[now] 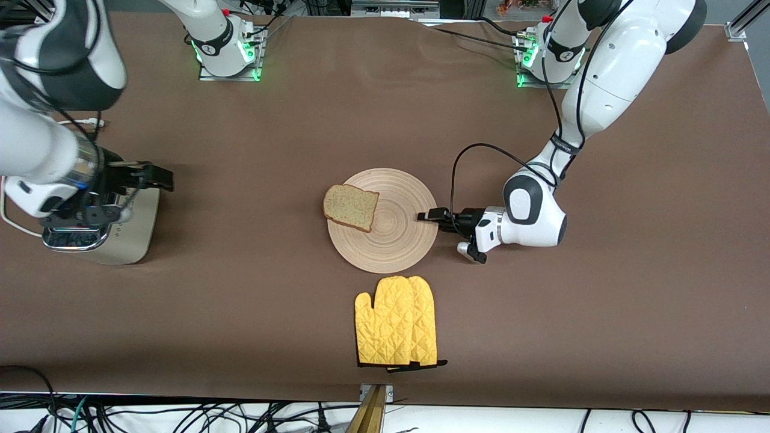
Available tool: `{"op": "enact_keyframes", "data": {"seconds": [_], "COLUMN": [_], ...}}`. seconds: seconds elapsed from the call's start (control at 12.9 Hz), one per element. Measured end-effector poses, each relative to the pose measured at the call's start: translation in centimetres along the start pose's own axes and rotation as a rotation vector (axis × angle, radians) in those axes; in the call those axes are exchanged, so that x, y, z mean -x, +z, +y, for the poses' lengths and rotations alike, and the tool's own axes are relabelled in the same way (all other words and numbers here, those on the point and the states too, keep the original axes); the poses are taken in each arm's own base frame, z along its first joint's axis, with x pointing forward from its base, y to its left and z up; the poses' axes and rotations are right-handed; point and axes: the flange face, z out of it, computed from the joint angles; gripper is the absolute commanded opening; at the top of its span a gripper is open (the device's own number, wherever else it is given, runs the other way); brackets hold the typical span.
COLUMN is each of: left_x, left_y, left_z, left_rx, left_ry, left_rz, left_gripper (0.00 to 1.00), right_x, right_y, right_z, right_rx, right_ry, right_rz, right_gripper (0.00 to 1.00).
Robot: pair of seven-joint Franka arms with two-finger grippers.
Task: Move plate and put bread in toaster
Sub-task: 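Release the plate with the left gripper while the right gripper reaches the bread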
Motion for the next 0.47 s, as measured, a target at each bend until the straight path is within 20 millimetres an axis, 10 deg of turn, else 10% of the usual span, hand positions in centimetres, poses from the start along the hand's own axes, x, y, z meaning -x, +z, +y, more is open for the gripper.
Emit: {"op": "enact_keyframes", "data": {"seconds": [0.23, 0.47], "left_x": [-0.7, -1.2], "left_y": [-3.9, -11.8], "left_z": [0.2, -0.4], "left_rx": [-0.087, -0.186], "left_ry": [0.102, 0.202], "left_rz": [-0.048, -0.149], "left_gripper": [1.0, 1.0], "right_x": [-1.0, -2.2], "right_y": [2.9, 6.5], "right_z": [-6.2, -11.2], "right_rx": [-0.044, -0.118], "right_ry": [0.075, 0.133], "right_rz": [-0.028, -0.053], "right_gripper": [1.0, 1.0]}}
